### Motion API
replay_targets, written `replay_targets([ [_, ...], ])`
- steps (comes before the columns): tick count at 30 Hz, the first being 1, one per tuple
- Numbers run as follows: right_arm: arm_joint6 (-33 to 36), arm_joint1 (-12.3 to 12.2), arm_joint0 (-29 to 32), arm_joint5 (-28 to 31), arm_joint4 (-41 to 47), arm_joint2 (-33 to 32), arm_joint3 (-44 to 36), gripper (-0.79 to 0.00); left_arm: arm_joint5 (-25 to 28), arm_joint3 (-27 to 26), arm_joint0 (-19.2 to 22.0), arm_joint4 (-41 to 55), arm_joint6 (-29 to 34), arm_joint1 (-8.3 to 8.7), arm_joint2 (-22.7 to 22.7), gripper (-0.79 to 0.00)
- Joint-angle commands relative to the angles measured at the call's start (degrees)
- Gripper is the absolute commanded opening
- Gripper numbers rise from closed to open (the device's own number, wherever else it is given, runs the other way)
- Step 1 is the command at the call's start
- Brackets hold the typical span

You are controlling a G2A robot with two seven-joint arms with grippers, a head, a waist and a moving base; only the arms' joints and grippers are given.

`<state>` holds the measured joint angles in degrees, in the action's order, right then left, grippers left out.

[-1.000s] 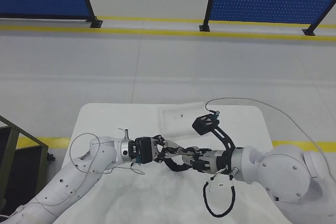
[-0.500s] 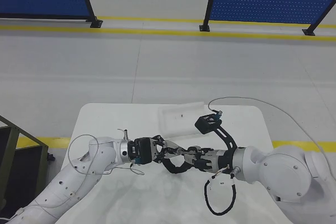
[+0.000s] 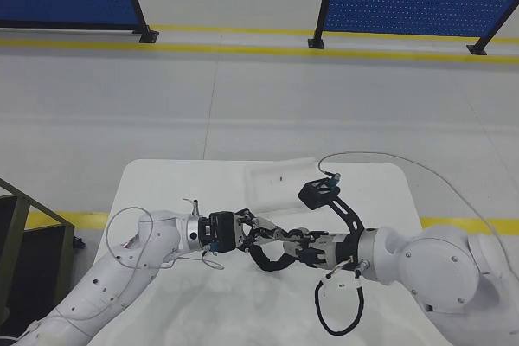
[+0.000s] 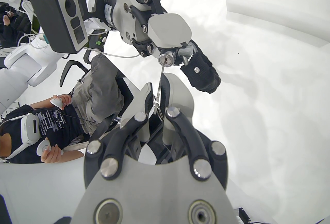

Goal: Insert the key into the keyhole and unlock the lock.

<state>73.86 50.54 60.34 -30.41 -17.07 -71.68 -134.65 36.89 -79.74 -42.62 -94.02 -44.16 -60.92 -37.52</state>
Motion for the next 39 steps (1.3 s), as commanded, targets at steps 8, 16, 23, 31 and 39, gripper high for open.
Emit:
replay_targets([
  [8, -0.4, -0.4, 0.0, -0.4, -0.5, 0.4, 0.0, -0.785, 0.8, 0.4, -0.2, -0.5, -0.3, -0.5, -0.5, -0.785],
  [16, -0.8, -0.6, 0.0, -0.8, -0.5, 0.2, 0.0, -0.785, 1.5, 0.6, -0.4, -1.1, -0.6, -0.9, -0.9, -0.785],
  [23, -0.9, -0.8, 0.1, -0.9, -0.2, 0.1, 0.0, -0.785, 2.1, 0.8, -0.6, -1.5, -0.8, -1.16, -1.2, -0.785],
  [31, -1.0, -1.0, 0.1, -0.7, -0.2, 0.4, 0.0, -0.785, 2.7, 0.7, -1.0, -1.8, -0.8, -1.42, -1.6, -0.785],
  [39, -0.9, -1.1, -0.2, -0.3, 0.1, 1.0, 0.0, -0.785, 3.6, 1.1, -1.1, -1.6, -0.9, -1.8, -1.8, -0.785],
])
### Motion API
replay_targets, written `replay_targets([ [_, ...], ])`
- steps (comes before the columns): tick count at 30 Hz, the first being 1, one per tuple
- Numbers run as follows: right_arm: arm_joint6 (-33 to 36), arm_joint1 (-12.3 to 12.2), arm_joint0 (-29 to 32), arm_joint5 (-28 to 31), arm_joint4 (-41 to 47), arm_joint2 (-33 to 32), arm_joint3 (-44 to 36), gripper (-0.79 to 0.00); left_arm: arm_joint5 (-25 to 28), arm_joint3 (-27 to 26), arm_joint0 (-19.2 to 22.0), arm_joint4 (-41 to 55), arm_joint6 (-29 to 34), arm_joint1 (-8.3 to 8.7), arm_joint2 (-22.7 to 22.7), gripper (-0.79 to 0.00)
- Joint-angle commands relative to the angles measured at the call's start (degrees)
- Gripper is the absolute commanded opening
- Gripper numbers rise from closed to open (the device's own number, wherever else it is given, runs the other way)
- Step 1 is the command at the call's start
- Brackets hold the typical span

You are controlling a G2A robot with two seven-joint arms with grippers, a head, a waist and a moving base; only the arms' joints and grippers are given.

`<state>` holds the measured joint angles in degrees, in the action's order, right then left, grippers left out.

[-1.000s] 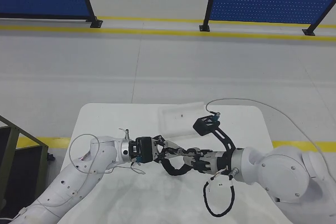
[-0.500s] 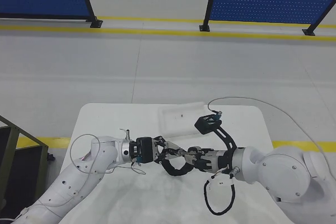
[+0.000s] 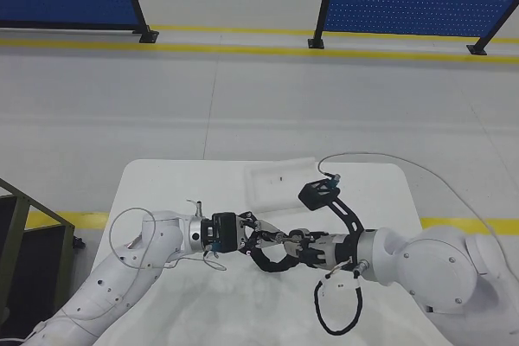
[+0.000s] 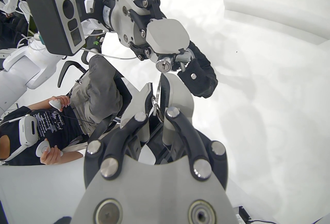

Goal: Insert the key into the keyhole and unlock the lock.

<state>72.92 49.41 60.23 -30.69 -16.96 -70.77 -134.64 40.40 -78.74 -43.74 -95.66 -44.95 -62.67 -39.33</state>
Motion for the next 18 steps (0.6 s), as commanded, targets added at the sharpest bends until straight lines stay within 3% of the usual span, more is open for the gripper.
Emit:
replay_targets([
  [1, 0.0, 0.0, -0.1, 0.0, 0.0, 0.1, 0.0, -0.785, 0.2, 0.2, 0.0, 0.0, -0.1, -0.09, -0.1, -0.785],
  [18, 0.0, -0.3, -0.6, -0.5, -0.8, 1.6, 0.0, -0.785, 1.4, 0.8, -0.2, -0.3, -1.1, -0.79, -0.4, -0.785],
])
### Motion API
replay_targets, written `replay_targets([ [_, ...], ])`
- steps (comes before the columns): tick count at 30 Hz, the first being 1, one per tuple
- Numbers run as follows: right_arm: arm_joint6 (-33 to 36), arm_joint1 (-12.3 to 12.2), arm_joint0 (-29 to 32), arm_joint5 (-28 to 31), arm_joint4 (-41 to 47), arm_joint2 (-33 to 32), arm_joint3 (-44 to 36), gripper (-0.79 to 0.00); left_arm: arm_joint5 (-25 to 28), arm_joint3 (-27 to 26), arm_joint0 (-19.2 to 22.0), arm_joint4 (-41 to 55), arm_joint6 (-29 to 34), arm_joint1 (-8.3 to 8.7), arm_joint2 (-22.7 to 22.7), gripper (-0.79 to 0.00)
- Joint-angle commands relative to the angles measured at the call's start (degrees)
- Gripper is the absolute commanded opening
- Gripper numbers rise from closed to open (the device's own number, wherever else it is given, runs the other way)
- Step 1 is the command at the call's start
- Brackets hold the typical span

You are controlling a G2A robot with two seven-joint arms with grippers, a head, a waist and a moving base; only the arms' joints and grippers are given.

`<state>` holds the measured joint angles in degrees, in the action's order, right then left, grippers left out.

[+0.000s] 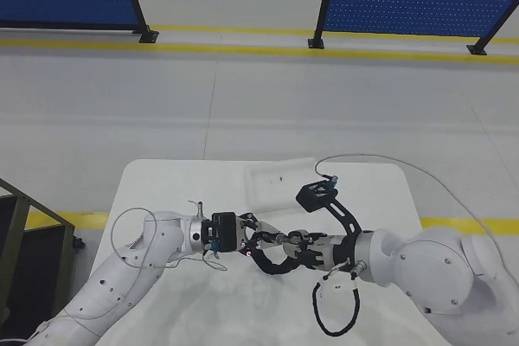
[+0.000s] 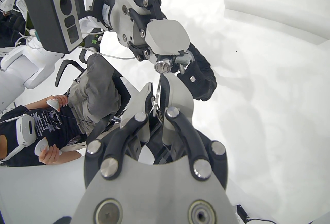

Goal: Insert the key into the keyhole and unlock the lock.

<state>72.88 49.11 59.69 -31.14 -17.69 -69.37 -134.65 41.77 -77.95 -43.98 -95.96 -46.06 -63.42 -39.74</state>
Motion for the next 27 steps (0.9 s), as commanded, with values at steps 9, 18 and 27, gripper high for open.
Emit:
replay_targets([
  [9, -0.4, -0.1, -0.6, -0.7, -1.1, 2.1, 0.0, -0.785, 0.5, 0.2, 0.2, -0.4, 0.4, -0.51, 0.1, -0.785],
  [18, -2.4, -0.8, -0.7, -2.7, -4.2, 4.3, 0.0, -0.785, 0.9, 0.2, 0.4, -0.7, 1.7, -0.91, 0.0, -0.785],
  [27, -3.6, -1.8, -1.0, -3.9, -4.7, 5.5, 0.0, -0.785, 1.0, 0.2, 0.2, -0.7, 2.5, -1.13, -0.6, -0.785],
])
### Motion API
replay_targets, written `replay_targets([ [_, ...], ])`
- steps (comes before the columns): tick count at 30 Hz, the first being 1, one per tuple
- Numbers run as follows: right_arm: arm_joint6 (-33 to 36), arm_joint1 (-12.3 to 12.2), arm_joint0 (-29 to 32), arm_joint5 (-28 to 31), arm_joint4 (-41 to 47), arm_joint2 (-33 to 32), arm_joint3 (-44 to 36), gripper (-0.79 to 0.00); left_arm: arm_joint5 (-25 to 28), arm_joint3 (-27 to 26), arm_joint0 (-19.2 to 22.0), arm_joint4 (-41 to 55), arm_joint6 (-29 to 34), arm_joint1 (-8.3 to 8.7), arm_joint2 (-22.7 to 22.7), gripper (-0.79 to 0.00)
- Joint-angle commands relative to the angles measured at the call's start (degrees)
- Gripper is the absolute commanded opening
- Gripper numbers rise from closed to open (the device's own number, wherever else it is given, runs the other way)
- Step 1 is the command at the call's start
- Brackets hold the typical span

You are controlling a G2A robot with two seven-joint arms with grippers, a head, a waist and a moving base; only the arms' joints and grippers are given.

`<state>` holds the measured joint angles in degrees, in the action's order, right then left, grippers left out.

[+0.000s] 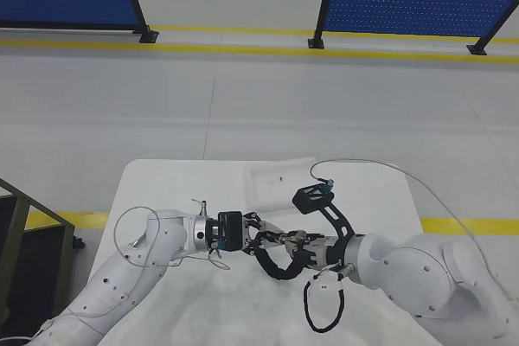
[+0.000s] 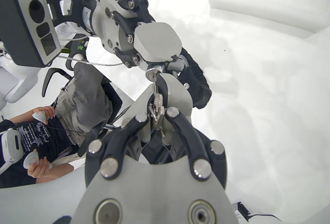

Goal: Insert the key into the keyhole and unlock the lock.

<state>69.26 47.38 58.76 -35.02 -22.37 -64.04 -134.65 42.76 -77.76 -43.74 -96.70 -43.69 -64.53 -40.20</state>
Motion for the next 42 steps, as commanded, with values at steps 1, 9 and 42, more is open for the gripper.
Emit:
replay_targets([
  [1, -0.1, -0.2, -0.2, -0.1, 0.0, 0.4, 0.0, -0.785, 0.0, 0.1, -0.1, 0.2, 0.4, -0.04, -0.2, -0.785],
  [9, -0.4, -0.8, -2.1, -0.4, 0.7, 2.5, 0.0, -0.785, 0.3, -0.2, -0.5, 0.3, 1.4, -0.21, -0.6, -0.785],
  [42, -4.1, -3.5, -8.4, -4.1, 4.1, 9.4, 0.0, -0.6, 1.7, 0.6, -1.5, 1.2, 2.2, -0.79, -2.0, -0.785],
])
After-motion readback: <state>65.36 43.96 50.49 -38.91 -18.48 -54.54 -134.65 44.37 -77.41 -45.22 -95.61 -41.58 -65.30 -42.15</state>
